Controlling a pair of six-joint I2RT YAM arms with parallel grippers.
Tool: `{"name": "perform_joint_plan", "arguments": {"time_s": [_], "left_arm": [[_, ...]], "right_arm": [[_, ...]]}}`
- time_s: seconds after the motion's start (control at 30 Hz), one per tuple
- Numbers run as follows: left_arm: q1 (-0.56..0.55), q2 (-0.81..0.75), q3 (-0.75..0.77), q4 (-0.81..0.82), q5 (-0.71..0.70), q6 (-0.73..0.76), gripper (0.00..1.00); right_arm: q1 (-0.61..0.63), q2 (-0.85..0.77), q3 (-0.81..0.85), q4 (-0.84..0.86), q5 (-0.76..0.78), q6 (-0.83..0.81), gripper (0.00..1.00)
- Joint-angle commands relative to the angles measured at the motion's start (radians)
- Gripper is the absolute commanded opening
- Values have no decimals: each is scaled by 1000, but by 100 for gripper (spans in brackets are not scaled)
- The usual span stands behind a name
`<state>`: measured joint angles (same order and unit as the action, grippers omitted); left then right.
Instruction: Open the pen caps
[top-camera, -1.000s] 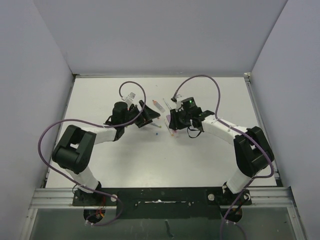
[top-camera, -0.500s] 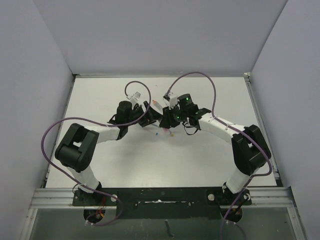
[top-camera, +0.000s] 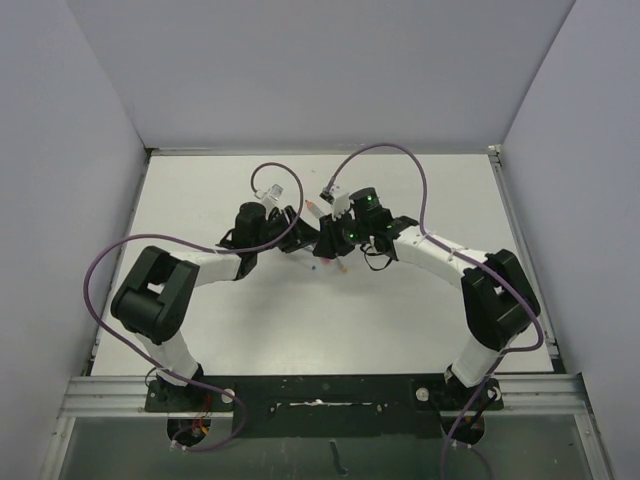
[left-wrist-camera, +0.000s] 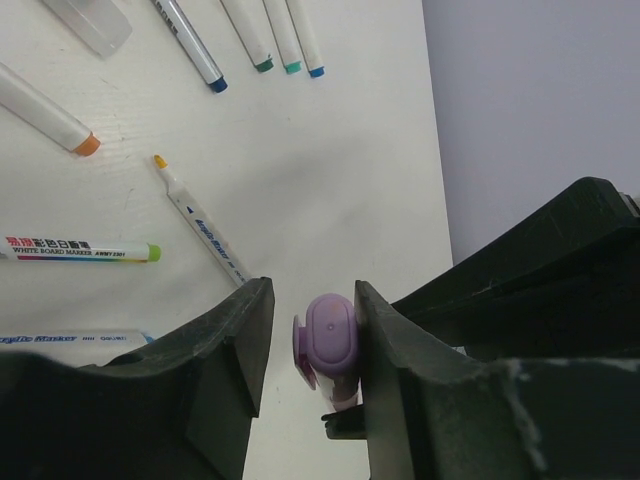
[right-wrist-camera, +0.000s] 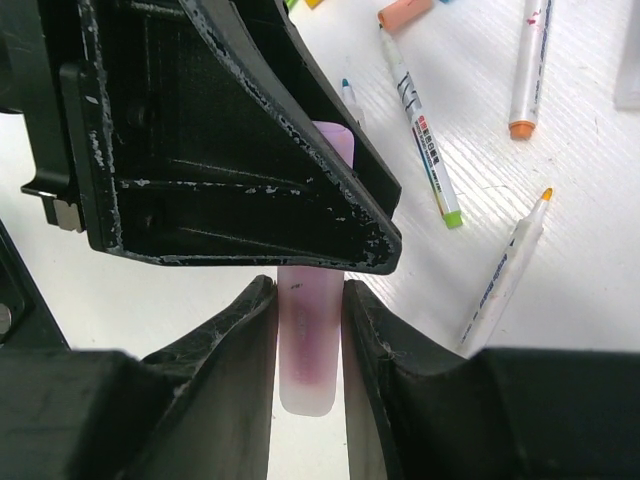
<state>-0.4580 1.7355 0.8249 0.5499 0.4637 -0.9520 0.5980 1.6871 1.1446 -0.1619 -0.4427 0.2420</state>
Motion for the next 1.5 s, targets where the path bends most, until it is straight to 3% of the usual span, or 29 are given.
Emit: {"name": "perform_joint_plan", "arguments": {"time_s": [0.0, 0.13, 0.27, 0.37, 0.5, 0.63, 0.8, 0.93, 1.17, 1.47], "left_arm": [[-8, -16, 23, 31, -21, 24, 34], [-8, -23, 16, 38, -25, 22, 22], [-10, -32, 8, 47, -26, 19, 0], [-12, -41, 7, 47, -27, 15, 0], [-19, -58, 8, 47, -34, 7, 0], [-21, -71, 13, 50, -43, -7, 0], [-22, -70, 17, 71, -40, -27, 0], [-22, -71, 17, 79, -39, -36, 0], [-13, -86, 14, 64, -57, -27, 0], [87, -81, 61, 31, -102, -27, 0]], "right_arm": [[11, 4, 45, 37, -27, -8, 0], [13, 11, 50, 31, -29, -10, 0], [17, 15, 52, 27, -18, -11, 2], [24, 22, 60, 18, -6, -15, 21], [29, 37, 69, 13, 7, -15, 35], [36, 51, 76, 14, 16, -12, 44], [42, 64, 82, 19, 27, -10, 45], [44, 70, 82, 21, 30, -10, 39], [44, 45, 59, 28, 47, -10, 0], [43, -10, -6, -3, 50, -34, 0]]}}
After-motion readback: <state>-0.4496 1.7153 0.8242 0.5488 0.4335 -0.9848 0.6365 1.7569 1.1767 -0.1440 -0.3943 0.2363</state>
